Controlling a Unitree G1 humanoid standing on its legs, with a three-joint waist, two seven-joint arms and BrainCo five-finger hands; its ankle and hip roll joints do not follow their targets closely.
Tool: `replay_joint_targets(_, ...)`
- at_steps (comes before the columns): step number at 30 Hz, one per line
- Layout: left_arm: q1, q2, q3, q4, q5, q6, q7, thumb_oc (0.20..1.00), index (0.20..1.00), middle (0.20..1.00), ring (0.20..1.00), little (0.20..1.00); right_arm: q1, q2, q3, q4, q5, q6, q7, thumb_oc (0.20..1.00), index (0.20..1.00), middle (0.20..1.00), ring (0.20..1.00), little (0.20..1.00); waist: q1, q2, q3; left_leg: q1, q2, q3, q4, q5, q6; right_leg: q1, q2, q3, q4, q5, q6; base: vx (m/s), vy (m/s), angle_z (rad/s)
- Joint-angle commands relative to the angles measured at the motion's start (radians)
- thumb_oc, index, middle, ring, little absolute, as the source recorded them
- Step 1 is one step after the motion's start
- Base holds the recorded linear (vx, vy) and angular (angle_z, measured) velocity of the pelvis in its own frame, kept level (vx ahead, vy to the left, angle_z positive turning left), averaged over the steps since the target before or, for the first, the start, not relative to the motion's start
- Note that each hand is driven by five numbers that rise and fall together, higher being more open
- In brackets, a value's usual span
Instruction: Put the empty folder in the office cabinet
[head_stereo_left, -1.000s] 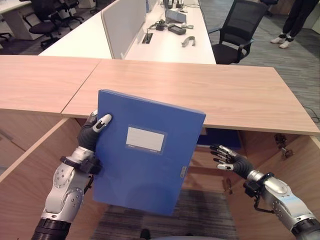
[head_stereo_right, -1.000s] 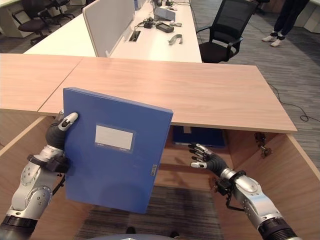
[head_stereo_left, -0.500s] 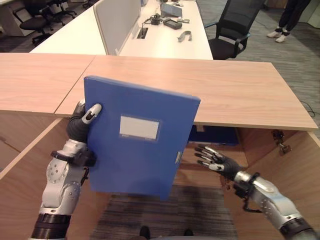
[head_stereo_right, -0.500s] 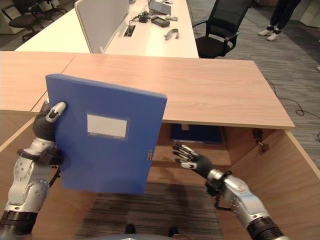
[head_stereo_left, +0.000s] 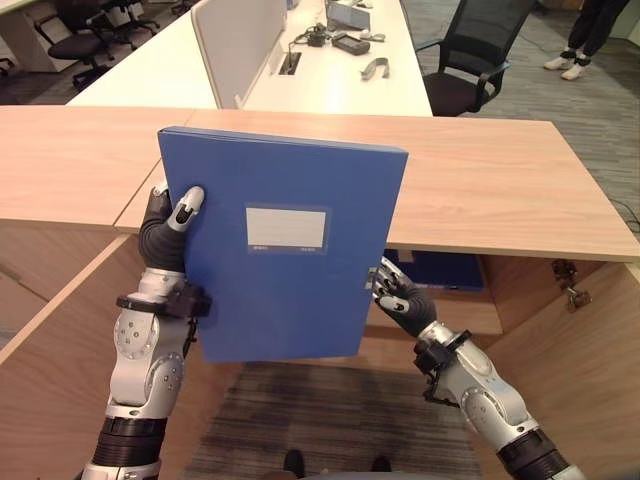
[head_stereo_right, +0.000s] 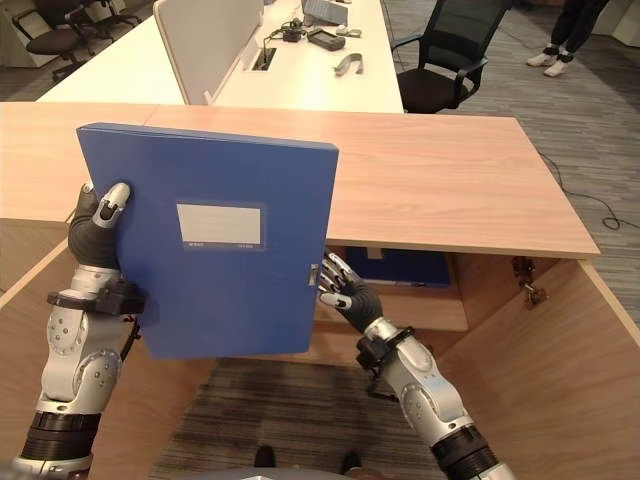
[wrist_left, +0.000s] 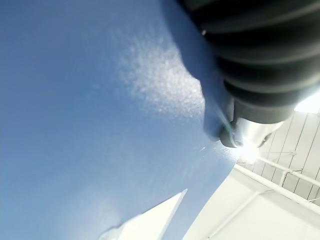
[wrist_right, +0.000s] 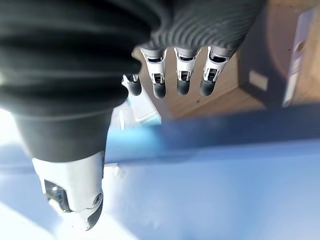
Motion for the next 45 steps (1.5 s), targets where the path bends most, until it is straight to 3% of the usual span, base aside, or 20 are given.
replay_joint_targets(1, -0.038, 0.037, -0.003, -0.021, 0.031, -0.062, 0.01, 0.2, 0.2, 0.2, 0.2, 0.2, -0.054, 0.037, 0.016, -0.065, 0.065, -0.073, -0.004, 1.0, 1.0, 1.0, 1.0, 1.0, 0.009, -0.02, -0.053, 0.033, 0.017, -0.008, 0.002, -0.081, -0.026, -0.016, -0.056, 0.021, 0.036, -0.025, 0.092, 0.0, 0.0, 0.0)
replay_joint_targets(20, -0.026, 0.047, -0.065, -0.003, 0.139, -0.054, 0.038, 0.2, 0.2, 0.2, 0.2, 0.2, -0.074, 0.05, 0.067, -0.073, 0.037, -0.073, -0.043, 1.0, 1.0, 1.0, 1.0, 1.0, 0.007, -0.023, -0.047, 0.036, 0.018, -0.003, 0.002, -0.084, -0.025, -0.019, -0.057, 0.026, 0.039, -0.026, 0.091, 0.0, 0.0, 0.0)
replay_joint_targets(21, -0.027, 0.04, -0.071, -0.007, 0.134, -0.054, 0.037, 0.2, 0.2, 0.2, 0.2, 0.2, -0.071, 0.051, 0.068, -0.067, 0.033, -0.074, -0.047, 0.598, 0.598, 0.598, 0.598, 0.598, 0.006, -0.023, -0.047, 0.036, 0.018, -0.004, 0.002, -0.084, -0.024, -0.018, -0.057, 0.025, 0.039, -0.026, 0.091, 0.0, 0.0, 0.0)
replay_joint_targets(22, -0.028, 0.034, -0.077, -0.008, 0.128, -0.052, 0.036, 0.2, 0.2, 0.2, 0.2, 0.2, -0.07, 0.053, 0.067, -0.064, 0.029, -0.074, -0.049, 0.598, 0.598, 0.598, 0.598, 0.598, 0.006, -0.024, -0.047, 0.036, 0.018, -0.004, 0.002, -0.084, -0.024, -0.018, -0.056, 0.025, 0.04, -0.027, 0.09, 0.0, 0.0, 0.0)
replay_joint_targets(23, -0.03, 0.023, -0.086, -0.01, 0.117, -0.05, 0.036, 0.2, 0.2, 0.2, 0.2, 0.2, -0.07, 0.052, 0.063, -0.058, 0.008, -0.076, -0.061, 0.2, 0.2, 0.2, 0.2, 0.2, 0.006, -0.023, -0.046, 0.036, 0.018, -0.004, 0.002, -0.083, -0.024, -0.018, -0.056, 0.025, 0.04, -0.028, 0.09, 0.0, 0.0, 0.0)
replay_joint_targets(45, -0.032, -0.001, -0.083, -0.003, 0.079, -0.047, 0.047, 0.2, 0.2, 0.2, 0.2, 0.2, -0.073, 0.064, 0.061, -0.033, -0.009, -0.087, -0.071, 0.2, 0.2, 0.2, 0.2, 0.2, 0.009, -0.021, -0.046, 0.04, 0.02, -0.011, 0.002, -0.086, -0.023, -0.014, -0.054, 0.024, 0.049, -0.037, 0.087, 0.0, 0.0, 0.0)
